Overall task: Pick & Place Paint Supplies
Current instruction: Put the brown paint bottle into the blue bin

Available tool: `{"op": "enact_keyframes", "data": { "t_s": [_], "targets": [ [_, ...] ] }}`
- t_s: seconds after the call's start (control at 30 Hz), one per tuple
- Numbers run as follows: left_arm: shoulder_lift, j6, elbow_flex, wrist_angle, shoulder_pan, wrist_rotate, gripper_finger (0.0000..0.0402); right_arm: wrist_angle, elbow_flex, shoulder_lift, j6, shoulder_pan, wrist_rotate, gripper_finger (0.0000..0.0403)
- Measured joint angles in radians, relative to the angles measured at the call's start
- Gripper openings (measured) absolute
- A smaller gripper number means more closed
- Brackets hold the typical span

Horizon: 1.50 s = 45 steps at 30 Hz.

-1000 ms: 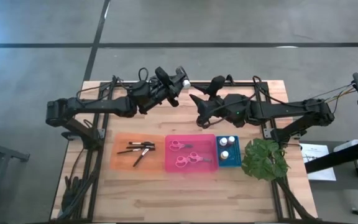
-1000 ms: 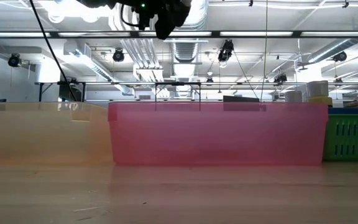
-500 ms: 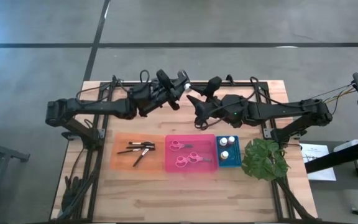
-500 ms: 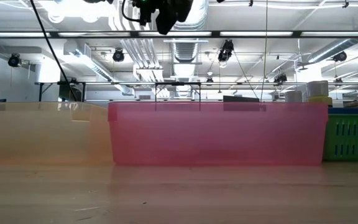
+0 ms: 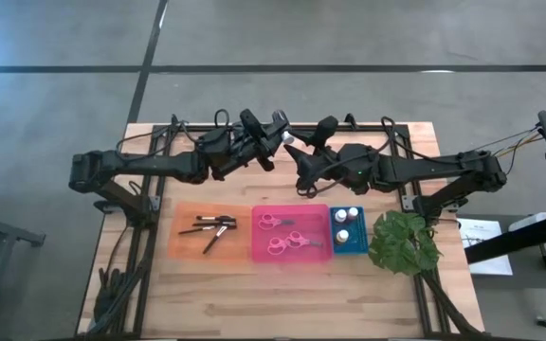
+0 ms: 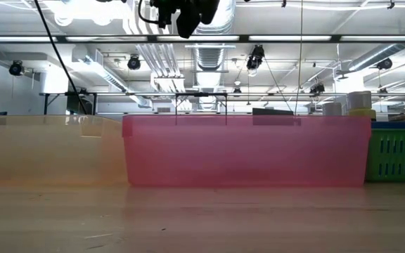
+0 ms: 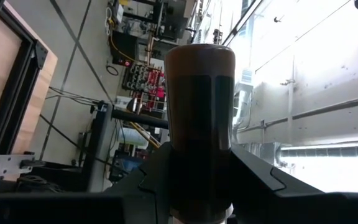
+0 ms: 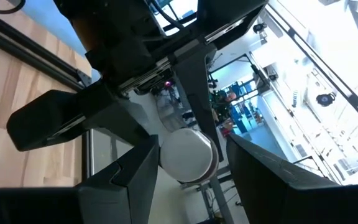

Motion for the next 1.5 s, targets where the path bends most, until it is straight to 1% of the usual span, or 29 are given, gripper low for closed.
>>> {"op": "enact_keyframes", "data": {
  "t_s": [0.33,0.57,0.63,0.77,1.07,1.13,1.23,1.5],
  "targets": [
    [0.000,-0.003,0.000,-0.007,-0.009,0.000,0.0127,0.000,-0.002,0.000,0.004,-0.002,-0.018,0.0185],
    [0.000,-0.003,0.000,-0.011,-0.015,-0.003,0.0127,0.005,-0.002,0.028,0.001,-0.004,-0.018,0.0182],
    [0.000,-0.004,-0.001,-0.023,-0.017,-0.007,0.0127,0.004,-0.001,0.031,0.003,-0.004,-0.017,0.0168],
    [0.002,-0.019,-0.002,-0.025,-0.019,-0.008,0.0127,0.005,-0.001,0.031,-0.001,-0.004,-0.015,0.0114],
    [0.002,-0.014,-0.002,-0.023,-0.019,-0.011,0.0128,0.001,-0.001,0.029,-0.001,-0.004,0.001,0.0111],
    [0.002,-0.010,-0.002,-0.021,-0.019,-0.011,0.0136,-0.005,0.009,0.029,-0.001,-0.004,0.004,0.0111],
    [0.002,0.036,-0.001,-0.011,-0.019,-0.010,0.0159,-0.019,0.033,0.029,-0.002,-0.003,0.022,0.0111],
    [0.000,0.099,0.000,-0.002,-0.018,0.003,0.0251,-0.057,0.077,0.025,0.008,-0.005,0.094,0.0111]
  ]
}}
